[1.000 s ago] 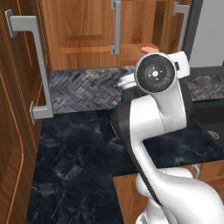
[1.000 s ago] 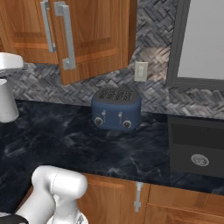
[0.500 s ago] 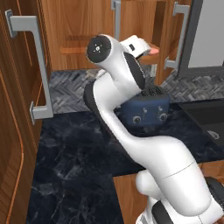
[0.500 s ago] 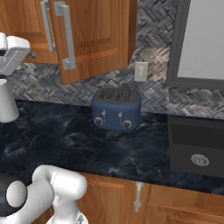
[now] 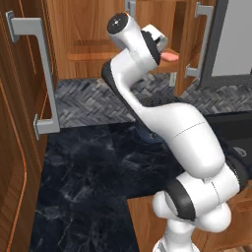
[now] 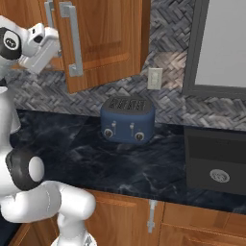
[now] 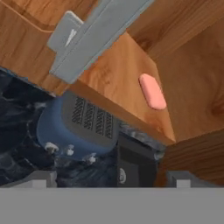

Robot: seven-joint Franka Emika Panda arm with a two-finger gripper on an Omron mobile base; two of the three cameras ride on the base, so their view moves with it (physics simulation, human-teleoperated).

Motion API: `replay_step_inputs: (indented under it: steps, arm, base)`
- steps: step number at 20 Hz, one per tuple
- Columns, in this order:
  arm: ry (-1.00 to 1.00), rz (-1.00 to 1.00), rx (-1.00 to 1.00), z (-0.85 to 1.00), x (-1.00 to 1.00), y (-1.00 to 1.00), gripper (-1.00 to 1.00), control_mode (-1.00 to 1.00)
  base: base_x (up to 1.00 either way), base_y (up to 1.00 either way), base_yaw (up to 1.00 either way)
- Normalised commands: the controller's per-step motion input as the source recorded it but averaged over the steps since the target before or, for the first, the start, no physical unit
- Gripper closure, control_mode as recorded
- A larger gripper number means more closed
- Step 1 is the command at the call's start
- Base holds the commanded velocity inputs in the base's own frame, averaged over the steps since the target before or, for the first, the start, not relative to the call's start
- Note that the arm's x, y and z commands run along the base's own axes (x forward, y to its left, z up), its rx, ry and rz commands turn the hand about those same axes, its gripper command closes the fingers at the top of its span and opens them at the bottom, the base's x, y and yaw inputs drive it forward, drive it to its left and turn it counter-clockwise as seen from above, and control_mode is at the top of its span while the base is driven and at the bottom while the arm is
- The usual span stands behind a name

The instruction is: Open the cabinet. Pick the bar soap and place it next to the sink. Then close the cabinet.

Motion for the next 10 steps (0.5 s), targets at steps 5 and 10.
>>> replay_step_inputs:
  steps: [5,10]
  arm:
    - [0.02,0.00,0.00,0.00,0.12,-0.92,-1.00,-1.00]
    - [-0.04,0.00,0.00,0.02,-0.19,-1.00,-1.00,-1.00]
  base:
    - [0.00,0.00,0.00]
    - [0.00,0.00,0.00]
